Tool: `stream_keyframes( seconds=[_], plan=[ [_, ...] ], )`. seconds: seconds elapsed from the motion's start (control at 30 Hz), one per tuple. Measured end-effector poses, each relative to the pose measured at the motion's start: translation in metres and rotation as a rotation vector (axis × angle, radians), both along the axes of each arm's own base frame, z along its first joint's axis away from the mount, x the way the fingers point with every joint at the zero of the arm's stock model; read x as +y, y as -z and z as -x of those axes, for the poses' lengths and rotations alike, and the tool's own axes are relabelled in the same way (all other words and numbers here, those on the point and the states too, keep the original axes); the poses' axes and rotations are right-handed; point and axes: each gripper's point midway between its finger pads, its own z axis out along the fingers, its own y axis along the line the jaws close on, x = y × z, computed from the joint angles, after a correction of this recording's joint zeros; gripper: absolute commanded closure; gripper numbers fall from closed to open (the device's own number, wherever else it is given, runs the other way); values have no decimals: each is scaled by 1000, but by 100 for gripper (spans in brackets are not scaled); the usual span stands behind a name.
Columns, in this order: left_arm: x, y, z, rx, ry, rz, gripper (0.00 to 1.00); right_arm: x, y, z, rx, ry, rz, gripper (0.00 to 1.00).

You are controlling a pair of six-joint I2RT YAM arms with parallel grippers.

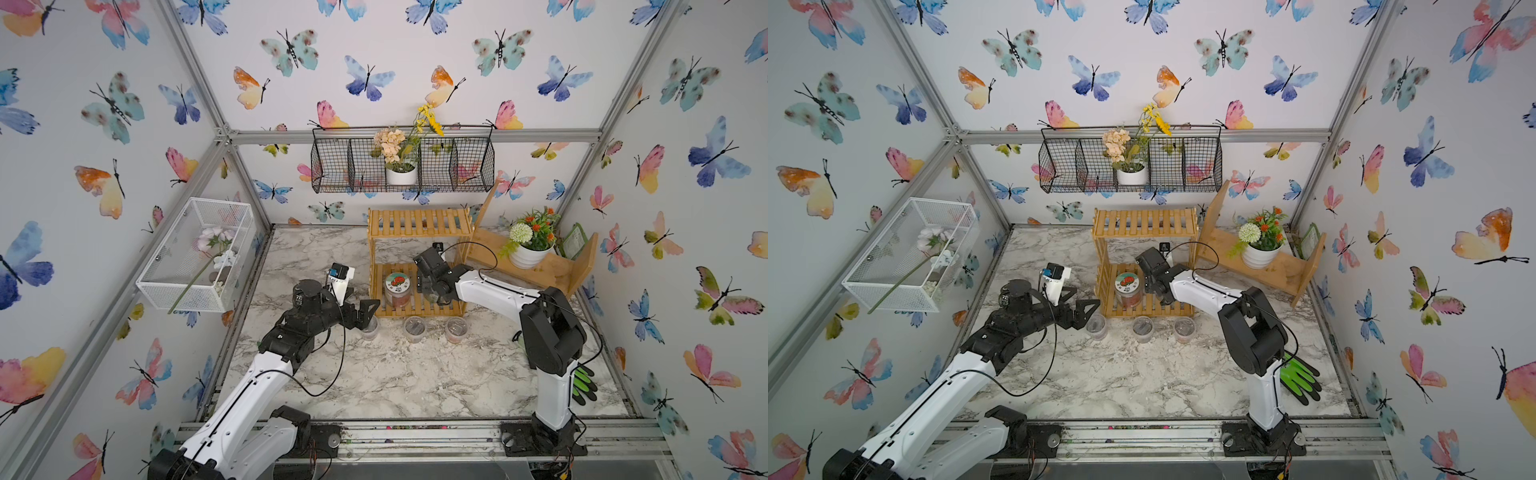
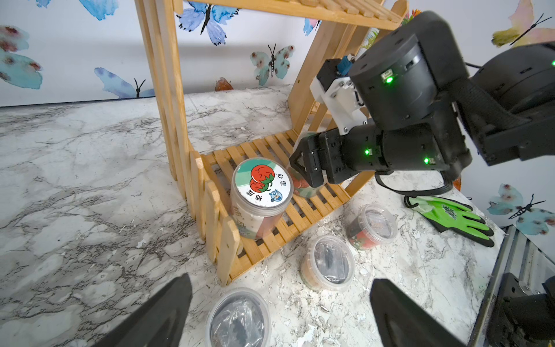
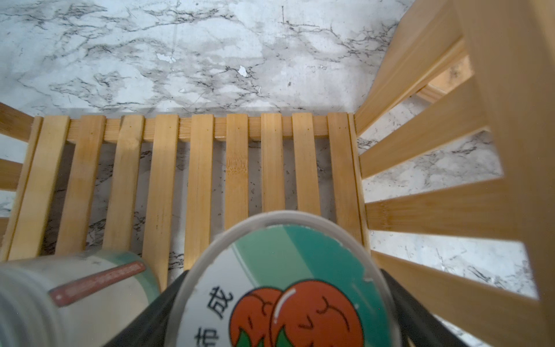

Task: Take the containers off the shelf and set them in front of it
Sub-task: 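Pick up a container from the shelf.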

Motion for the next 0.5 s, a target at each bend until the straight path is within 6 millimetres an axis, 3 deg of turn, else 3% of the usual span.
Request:
stream_keyframes(
  seconds=[0.17, 0.5],
  plan=[
    [0, -1, 0, -2, 0, 1, 1, 0, -9, 5, 4, -24, -10, 29],
    [0, -1, 0, -1, -1, 3, 1, -2, -51, 24, -48, -84, -41, 31]
  ],
)
